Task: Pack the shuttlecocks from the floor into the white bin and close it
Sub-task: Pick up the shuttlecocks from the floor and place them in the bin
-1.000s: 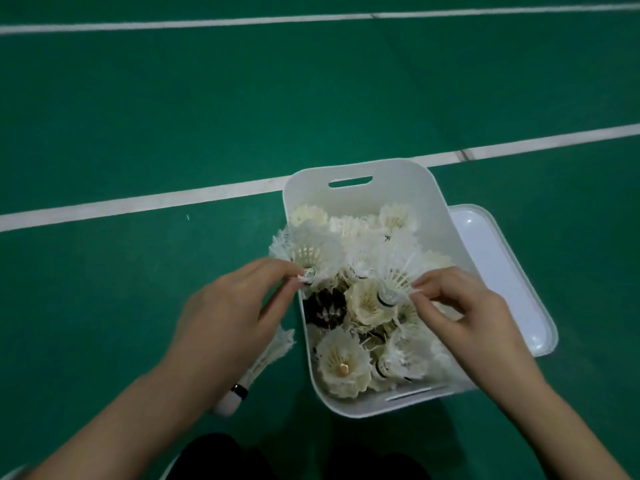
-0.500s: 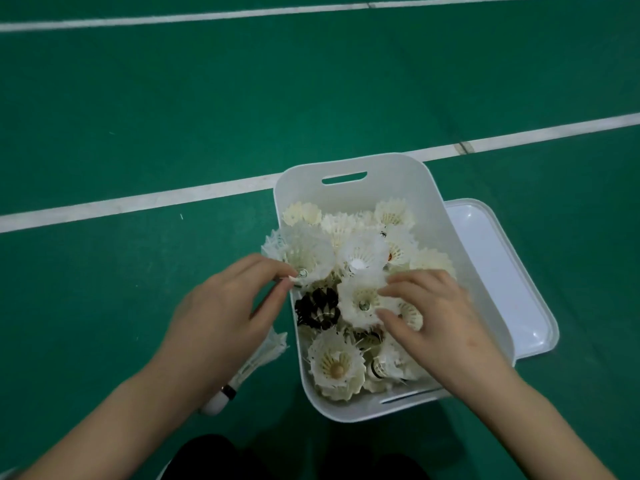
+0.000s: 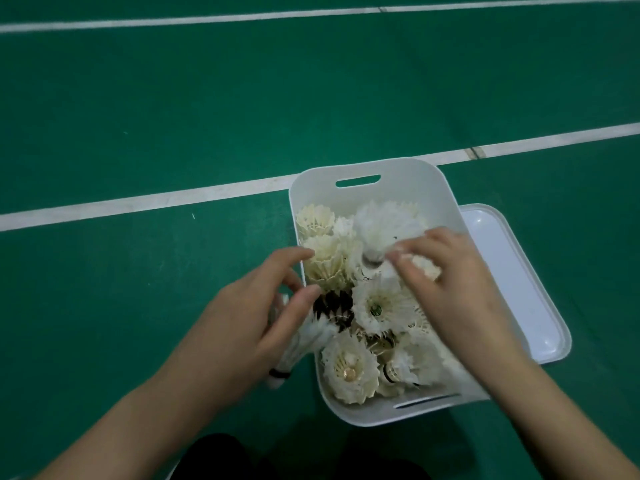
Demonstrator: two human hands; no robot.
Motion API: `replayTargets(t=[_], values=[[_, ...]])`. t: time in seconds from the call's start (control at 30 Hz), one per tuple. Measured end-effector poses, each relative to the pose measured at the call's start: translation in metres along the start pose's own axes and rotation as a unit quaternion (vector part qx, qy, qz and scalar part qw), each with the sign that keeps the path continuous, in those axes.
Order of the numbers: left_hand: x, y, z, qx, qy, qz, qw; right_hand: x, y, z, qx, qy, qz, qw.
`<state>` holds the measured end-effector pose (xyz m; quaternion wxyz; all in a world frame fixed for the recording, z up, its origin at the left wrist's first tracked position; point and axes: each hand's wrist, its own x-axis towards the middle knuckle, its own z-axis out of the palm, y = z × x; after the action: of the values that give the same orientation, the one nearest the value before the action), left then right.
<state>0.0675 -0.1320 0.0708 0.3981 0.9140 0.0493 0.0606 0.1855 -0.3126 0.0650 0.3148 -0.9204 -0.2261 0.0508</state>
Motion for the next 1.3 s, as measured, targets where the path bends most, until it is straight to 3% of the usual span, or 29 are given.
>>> replayTargets(t=[0.17,0.4,0.53,0.6,0.67,0.77,0.83,0.9,1.0,1.13,1.3], values=[[0.005,-0.016,-0.018,0.050,0.050,0.026,0.997,0.062,0.009,0.008,-0.084,0.014,0.037,0.996],[0.007,-0.033,-0.015,0.100,0.083,0.043,0.991,0.105,0.021,0.072,-0.197,-0.144,0.102,0.965],[0.011,-0.038,-0.015,0.124,0.097,0.061,0.986,0.106,0.016,0.066,-0.223,-0.183,0.119,0.950],[0.013,-0.040,-0.014,0.131,0.099,0.070,0.984,0.094,0.008,0.050,-0.179,-0.133,0.079,0.972],[0.017,-0.039,-0.013,0.122,0.101,0.077,0.984,0.073,-0.006,0.030,-0.053,-0.095,-0.008,0.994],[0.025,-0.034,-0.007,0.098,0.099,0.091,0.986,0.041,-0.028,0.008,0.098,-0.233,-0.069,0.965],[0.028,-0.029,-0.003,0.078,0.092,0.102,0.987,0.027,-0.030,0.013,0.081,-0.268,-0.090,0.956],[0.027,-0.024,0.002,0.065,0.075,0.107,0.989,0.020,-0.027,0.022,0.054,-0.221,-0.113,0.967],[0.022,-0.024,0.001,0.059,0.060,0.070,0.994,0.024,-0.018,0.018,0.048,-0.135,-0.072,0.987],[0.024,-0.040,-0.014,0.086,0.043,-0.015,0.995,0.052,-0.012,0.016,-0.019,-0.084,-0.015,0.996],[0.031,-0.053,-0.014,0.148,-0.028,-0.080,0.985,0.078,-0.014,0.065,-0.136,-0.191,-0.040,0.971]])
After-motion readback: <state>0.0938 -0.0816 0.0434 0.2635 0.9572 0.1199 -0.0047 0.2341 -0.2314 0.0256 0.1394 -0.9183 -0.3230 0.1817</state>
